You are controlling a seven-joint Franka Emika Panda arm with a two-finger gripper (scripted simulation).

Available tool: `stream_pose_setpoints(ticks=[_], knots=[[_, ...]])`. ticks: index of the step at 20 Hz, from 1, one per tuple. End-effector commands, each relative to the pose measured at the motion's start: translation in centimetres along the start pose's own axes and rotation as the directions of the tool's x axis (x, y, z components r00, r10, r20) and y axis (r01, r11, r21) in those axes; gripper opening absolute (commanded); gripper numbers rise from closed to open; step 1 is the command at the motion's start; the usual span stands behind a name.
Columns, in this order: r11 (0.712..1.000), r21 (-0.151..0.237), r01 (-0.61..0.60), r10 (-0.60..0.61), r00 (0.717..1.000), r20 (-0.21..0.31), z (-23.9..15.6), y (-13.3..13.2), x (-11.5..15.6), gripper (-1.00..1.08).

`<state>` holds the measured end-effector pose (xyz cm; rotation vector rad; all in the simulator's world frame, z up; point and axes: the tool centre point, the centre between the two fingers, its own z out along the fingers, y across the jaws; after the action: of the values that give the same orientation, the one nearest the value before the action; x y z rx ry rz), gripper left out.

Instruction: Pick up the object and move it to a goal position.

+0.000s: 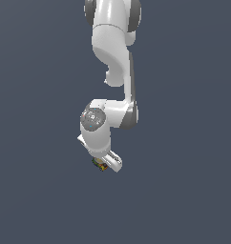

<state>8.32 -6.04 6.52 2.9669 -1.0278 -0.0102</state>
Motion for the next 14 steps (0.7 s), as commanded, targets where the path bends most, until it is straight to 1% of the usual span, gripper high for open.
stream_pose_setpoints(ticks=[1,7,14], knots=[[1.0,0.003,0.0,0.0,1.0,-0.004,-1.1,0.2,-0.2,-1.0],[1.0,0.004,0.0,0.0,1.0,-0.004,-4.1,1.3,-1.5,-1.0],[1.0,0.004,0.0,0.0,1.0,-0.004,-9.5,3.1,-3.8,-1.0]])
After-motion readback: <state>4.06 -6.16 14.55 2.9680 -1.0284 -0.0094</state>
